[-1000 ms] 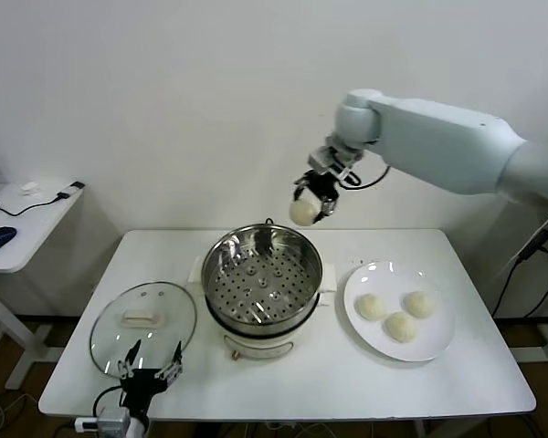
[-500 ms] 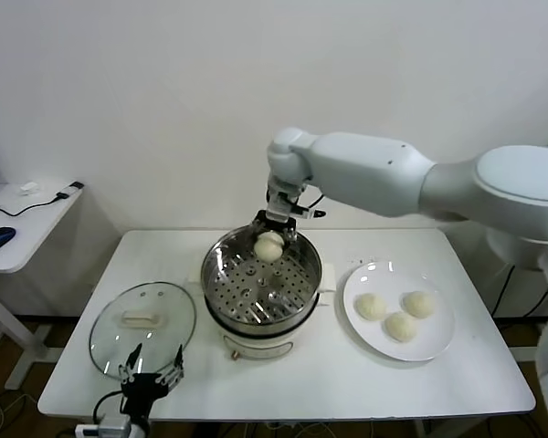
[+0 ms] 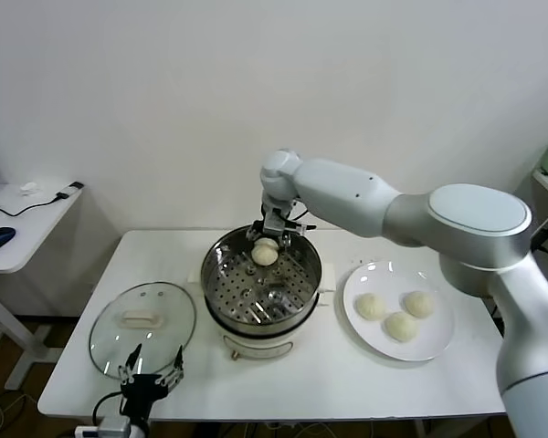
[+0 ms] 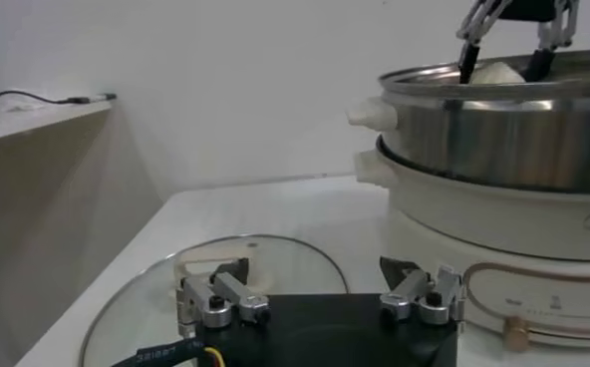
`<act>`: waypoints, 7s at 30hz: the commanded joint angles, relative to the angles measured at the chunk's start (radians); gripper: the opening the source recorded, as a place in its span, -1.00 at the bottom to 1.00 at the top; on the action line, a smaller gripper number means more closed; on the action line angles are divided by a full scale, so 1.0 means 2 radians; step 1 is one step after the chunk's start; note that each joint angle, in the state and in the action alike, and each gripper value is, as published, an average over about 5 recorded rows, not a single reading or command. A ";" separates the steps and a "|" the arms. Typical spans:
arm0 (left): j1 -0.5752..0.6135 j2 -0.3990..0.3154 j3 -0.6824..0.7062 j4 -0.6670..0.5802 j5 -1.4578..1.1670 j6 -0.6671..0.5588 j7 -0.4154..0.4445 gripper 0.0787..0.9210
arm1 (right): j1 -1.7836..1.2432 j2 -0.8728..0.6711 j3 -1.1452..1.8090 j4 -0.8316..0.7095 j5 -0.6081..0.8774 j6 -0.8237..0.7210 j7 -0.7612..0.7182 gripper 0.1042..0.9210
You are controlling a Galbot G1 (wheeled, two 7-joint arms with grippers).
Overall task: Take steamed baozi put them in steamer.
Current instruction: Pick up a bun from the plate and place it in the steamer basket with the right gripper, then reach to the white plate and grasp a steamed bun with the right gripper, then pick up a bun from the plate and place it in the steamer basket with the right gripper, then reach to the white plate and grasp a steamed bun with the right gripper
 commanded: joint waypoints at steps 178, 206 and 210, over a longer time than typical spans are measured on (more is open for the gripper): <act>-0.010 -0.020 0.008 -0.025 0.002 0.019 0.002 0.77 | 0.077 -0.453 -0.206 0.324 0.333 -0.459 0.038 0.76; 0.008 -0.021 0.005 -0.029 0.006 0.016 0.002 0.77 | -0.066 -0.409 -0.095 0.250 0.310 -0.493 0.088 0.76; 0.009 -0.022 0.005 -0.029 0.006 0.016 0.002 0.77 | -0.066 -0.405 -0.095 0.250 0.308 -0.493 0.087 0.74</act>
